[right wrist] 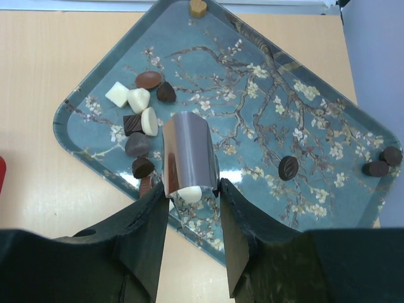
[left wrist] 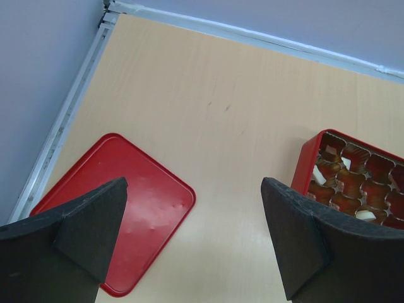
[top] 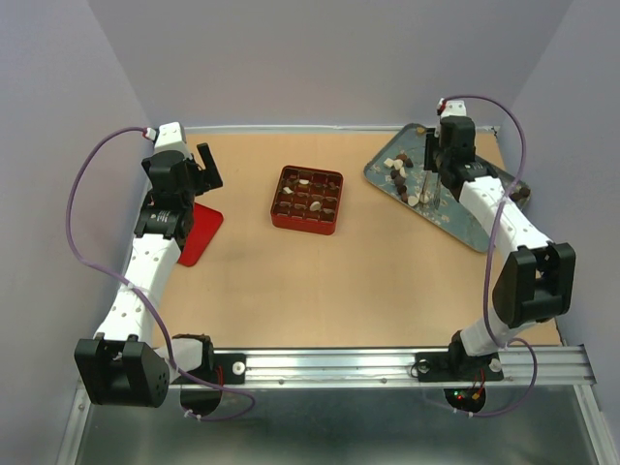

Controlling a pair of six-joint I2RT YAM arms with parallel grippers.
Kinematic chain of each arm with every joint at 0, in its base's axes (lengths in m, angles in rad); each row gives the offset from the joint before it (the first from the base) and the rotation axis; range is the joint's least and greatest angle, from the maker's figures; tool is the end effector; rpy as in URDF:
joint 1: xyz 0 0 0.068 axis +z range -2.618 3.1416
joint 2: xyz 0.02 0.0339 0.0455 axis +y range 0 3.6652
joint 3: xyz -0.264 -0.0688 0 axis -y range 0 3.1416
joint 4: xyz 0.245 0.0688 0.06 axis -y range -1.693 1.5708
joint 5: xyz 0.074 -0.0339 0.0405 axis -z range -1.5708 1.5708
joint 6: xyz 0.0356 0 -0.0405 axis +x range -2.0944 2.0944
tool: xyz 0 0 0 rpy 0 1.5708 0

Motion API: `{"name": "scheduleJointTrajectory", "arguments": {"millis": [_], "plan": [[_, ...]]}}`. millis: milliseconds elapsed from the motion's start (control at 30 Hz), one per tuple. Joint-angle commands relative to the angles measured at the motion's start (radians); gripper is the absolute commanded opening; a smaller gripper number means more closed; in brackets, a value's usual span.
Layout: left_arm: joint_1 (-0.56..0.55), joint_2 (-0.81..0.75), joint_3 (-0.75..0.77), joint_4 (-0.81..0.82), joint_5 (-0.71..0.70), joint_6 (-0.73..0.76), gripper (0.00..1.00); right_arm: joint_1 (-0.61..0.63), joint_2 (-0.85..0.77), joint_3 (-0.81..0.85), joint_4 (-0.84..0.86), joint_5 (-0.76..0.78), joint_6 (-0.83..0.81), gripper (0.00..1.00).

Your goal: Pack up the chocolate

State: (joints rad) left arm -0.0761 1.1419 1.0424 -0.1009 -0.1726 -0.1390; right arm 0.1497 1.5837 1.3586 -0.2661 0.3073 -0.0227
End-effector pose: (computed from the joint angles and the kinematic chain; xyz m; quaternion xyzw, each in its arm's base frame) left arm 0.2665 -0.0142 0.3672 -0.0788 0.7693 -0.0013 0.6340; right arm 0.3682 0.0447 0.3304 0.0054 0.8513 -0.0988 0.5152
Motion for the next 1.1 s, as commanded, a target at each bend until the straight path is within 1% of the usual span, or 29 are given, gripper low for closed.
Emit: {"name": "scheduleJointTrajectory", "arguments": {"millis": [0, 533, 767, 833, 1067], "plan": [[0.007, -0.010, 0.001, 0.044, -0.004, 0.004, 0.99, -0.012, 0.012, 0.016, 0.096, -0.027, -0.020, 0.42], [0.007, -0.001, 0.002, 0.043, -0.008, 0.007, 0.99, -0.029, 0.065, 0.027, 0.195, -0.097, -0.016, 0.41], [0.007, -0.001, 0.001, 0.043, -0.011, 0.007, 0.99, -0.029, 0.068, 0.030, 0.243, -0.102, -0.013, 0.40], [0.009, 0.001, 0.001, 0.043, -0.011, 0.009, 0.99, -0.030, 0.071, 0.027, 0.257, -0.100, -0.013, 0.38], [0.009, -0.001, 0.001, 0.041, -0.011, 0.007, 0.99, -0.030, 0.079, -0.006, 0.315, -0.097, -0.014, 0.38]]}}
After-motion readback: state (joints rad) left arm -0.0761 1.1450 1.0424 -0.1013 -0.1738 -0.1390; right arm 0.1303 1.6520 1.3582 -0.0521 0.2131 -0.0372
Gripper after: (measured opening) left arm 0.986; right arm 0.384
